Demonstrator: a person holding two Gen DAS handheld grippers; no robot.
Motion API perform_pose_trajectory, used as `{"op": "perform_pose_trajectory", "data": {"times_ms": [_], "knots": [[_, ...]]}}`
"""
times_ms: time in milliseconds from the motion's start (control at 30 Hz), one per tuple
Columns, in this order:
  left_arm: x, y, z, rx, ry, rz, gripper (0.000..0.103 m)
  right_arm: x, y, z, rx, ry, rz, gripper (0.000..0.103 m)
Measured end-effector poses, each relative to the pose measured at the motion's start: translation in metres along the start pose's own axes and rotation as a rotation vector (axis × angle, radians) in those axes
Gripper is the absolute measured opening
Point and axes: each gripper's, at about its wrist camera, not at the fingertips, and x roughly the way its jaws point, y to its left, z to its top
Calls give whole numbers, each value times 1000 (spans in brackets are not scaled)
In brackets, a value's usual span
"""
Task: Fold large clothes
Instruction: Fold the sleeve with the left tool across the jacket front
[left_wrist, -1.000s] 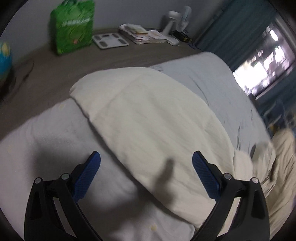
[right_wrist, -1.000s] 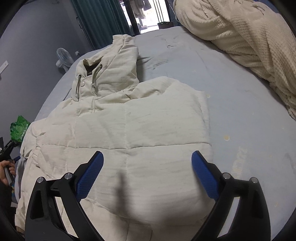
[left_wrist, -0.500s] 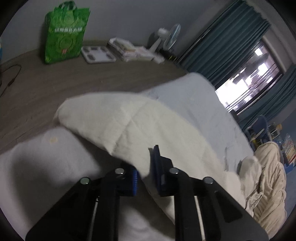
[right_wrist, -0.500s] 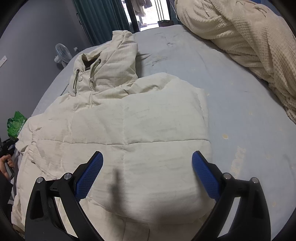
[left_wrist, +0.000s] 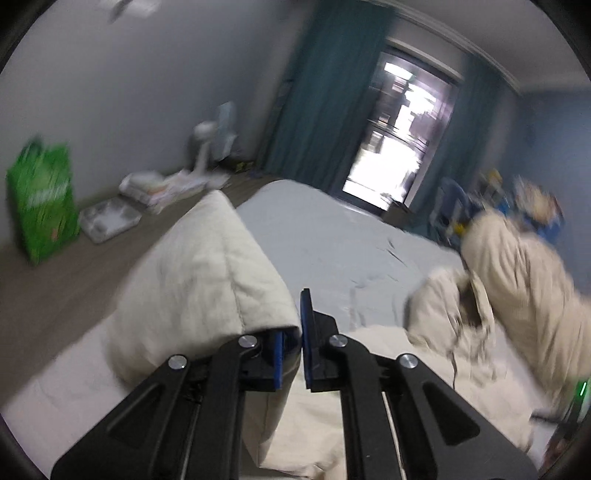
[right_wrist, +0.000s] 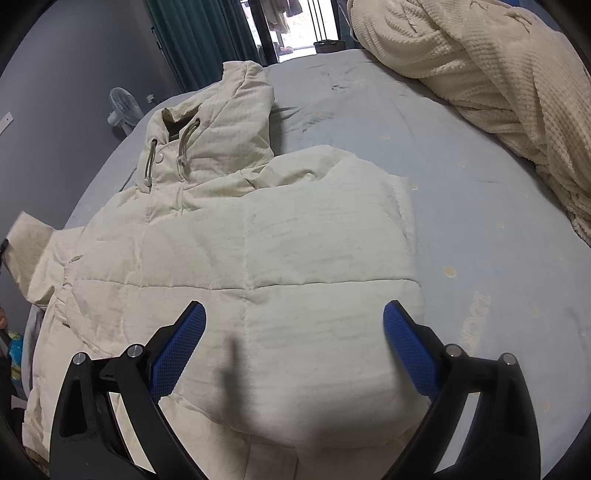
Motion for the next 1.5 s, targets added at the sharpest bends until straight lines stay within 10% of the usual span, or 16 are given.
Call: {"op": "perform_pose_trajectory", "data": {"times_ms": [433, 867, 967, 1100, 1500], "knots": [[-35, -165, -42, 301, 8, -218, 5, 2, -2, -1, 13, 7, -12, 93], [28, -275, -175, 586, 359, -305, 5, -2, -5, 0, 28, -1, 4, 93], [35, -280, -194, 633, 395, -280, 29, -2, -5, -1, 26, 0, 6, 93], [25, -283, -203, 648, 401, -315, 64, -2, -5, 0, 22, -1, 7, 93], [2, -240, -167, 352, 446, -366, 67, 1, 1, -1, -1, 4, 3, 93]]}}
